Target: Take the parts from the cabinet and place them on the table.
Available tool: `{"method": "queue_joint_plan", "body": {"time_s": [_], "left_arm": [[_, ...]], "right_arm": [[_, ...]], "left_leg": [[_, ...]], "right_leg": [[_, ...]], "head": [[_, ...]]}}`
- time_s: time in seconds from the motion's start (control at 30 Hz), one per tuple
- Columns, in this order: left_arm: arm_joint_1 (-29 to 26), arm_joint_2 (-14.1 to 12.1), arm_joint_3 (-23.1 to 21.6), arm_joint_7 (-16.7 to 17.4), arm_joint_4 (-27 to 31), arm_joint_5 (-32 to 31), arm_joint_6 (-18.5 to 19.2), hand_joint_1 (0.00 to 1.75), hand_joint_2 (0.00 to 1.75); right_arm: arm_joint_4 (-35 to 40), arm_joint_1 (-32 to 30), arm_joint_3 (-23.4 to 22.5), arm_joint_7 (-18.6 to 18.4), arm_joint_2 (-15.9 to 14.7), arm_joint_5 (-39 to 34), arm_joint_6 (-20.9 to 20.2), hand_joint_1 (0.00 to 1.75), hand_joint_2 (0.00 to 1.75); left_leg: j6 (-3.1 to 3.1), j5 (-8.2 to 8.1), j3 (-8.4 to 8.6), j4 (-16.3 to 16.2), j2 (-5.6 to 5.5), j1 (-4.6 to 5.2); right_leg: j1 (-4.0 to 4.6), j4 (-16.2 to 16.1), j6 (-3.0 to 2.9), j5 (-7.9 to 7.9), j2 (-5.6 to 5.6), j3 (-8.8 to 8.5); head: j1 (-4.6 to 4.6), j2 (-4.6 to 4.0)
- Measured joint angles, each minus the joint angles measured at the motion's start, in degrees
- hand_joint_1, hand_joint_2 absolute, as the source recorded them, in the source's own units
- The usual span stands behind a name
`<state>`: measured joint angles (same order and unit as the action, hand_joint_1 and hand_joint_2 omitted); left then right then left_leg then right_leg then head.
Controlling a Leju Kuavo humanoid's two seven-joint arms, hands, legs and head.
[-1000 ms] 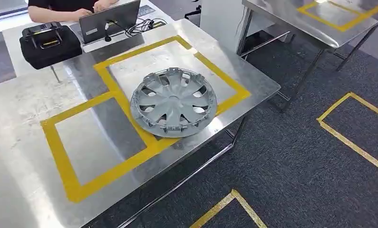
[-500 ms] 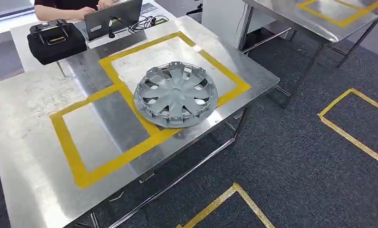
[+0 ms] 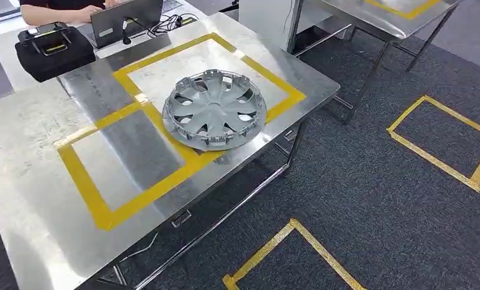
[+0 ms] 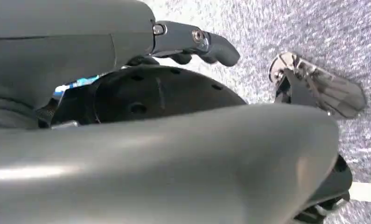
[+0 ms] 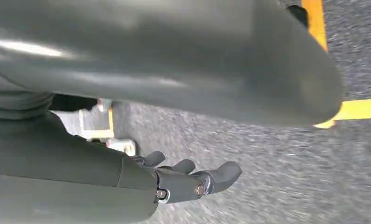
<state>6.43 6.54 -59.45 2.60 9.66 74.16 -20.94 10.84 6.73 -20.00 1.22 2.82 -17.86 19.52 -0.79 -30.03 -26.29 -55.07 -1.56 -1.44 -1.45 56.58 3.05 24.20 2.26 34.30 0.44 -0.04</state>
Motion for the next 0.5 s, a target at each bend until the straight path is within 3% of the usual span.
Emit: {"method": "queue_joint_plan", "body": {"time_s": [0.07,0.13,0.17,0.2,0.27,0.3,0.33,0.37,0.43,0.5], "left_arm": [[-0.1,0.0,0.0,0.0,0.0,-0.1,0.1,0.0,0.0],[-0.2,0.0,0.0,0.0,0.0,-0.1,0.2,0.0,0.0],[-0.3,0.0,0.0,0.0,0.0,-0.1,0.2,0.0,0.0],[-0.3,0.0,0.0,0.0,0.0,-0.1,0.2,0.0,0.0],[-0.3,0.1,0.0,0.1,0.0,-0.1,0.3,0.0,0.0],[-0.3,0.1,0.0,0.2,0.0,-0.1,0.3,0.0,0.0],[-0.4,0.1,0.0,0.3,0.0,-0.1,0.3,0.0,0.0],[-0.4,0.1,0.0,0.4,0.0,-0.1,0.3,0.0,0.0],[-0.4,0.1,0.0,0.7,0.0,-0.1,0.3,0.0,0.0],[-0.4,0.1,0.0,0.8,0.0,-0.1,0.3,0.0,0.0]], "right_arm": [[0.0,-0.1,0.0,0.1,0.1,-0.1,0.0,0.0,0.0],[0.0,-0.2,0.0,0.2,0.2,-0.1,0.0,0.0,0.0],[0.0,-0.3,0.1,0.3,0.2,-0.1,0.0,0.0,0.0],[0.0,-0.4,0.1,0.3,0.2,-0.1,0.0,0.0,0.0],[0.0,-0.6,0.1,0.3,0.2,-0.1,-0.2,0.0,0.0],[0.0,-0.6,0.1,0.3,0.2,-0.1,-0.4,0.0,0.0],[0.0,-0.4,0.2,0.3,0.2,0.0,-0.6,0.0,0.0],[0.0,-0.1,0.2,0.0,0.2,0.1,-0.8,0.0,0.0],[0.0,-0.1,0.3,-0.3,0.3,0.2,-1.0,0.0,0.0],[0.0,-0.4,0.3,-0.5,0.3,0.3,-1.0,0.0,0.0]], "left_leg": [[-0.72,0.21,-0.24,0.0,1.18,0.13],[-0.89,0.21,-0.6,-0.2,2.8,0.46],[-0.96,0.15,-0.77,-0.4,3.6,0.56],[-0.96,0.07,-0.79,-0.5,4.11,0.59],[-0.87,-0.11,-0.69,-0.7,5.11,0.59],[-0.68,-0.28,-0.54,-0.8,5.65,0.59],[-0.44,-0.42,-0.54,-0.7,6.07,0.8],[0.0,-0.71,-0.81,-1.2,6.62,1.27],[0.27,-0.65,-0.85,-1.1,7.75,1.3],[0.89,-0.89,-0.61,-1.1,8.54,1.16]], "right_leg": [[-0.01,5.8,0.32,3.73,-1.39,2.55],[0.0,15.8,0.69,7.75,-1.63,6.75],[0.0,18.1,0.76,8.01,-1.66,7.56],[0.0,17.4,0.75,7.12,-1.72,6.98],[0.03,10.2,0.5,3.35,-2.28,3.01],[0.06,4.5,0.29,1.11,-3.87,-0.07],[0.59,1.9,0.15,2.19,-6.46,-1.26],[1.06,0.8,-0.56,2.23,-6.27,-2.19],[1.21,1.3,-1.34,2.15,-5.23,-1.44],[1.01,1.1,-2.14,1.98,-4.16,-1.27]], "head": [[1.14,0.0],[1.79,0.0],[1.93,0.0],[2.03,0.0],[2.32,0.0],[2.65,0.0],[2.87,0.0],[3.21,0.0],[2.29,0.0],[2.14,0.0]]}}
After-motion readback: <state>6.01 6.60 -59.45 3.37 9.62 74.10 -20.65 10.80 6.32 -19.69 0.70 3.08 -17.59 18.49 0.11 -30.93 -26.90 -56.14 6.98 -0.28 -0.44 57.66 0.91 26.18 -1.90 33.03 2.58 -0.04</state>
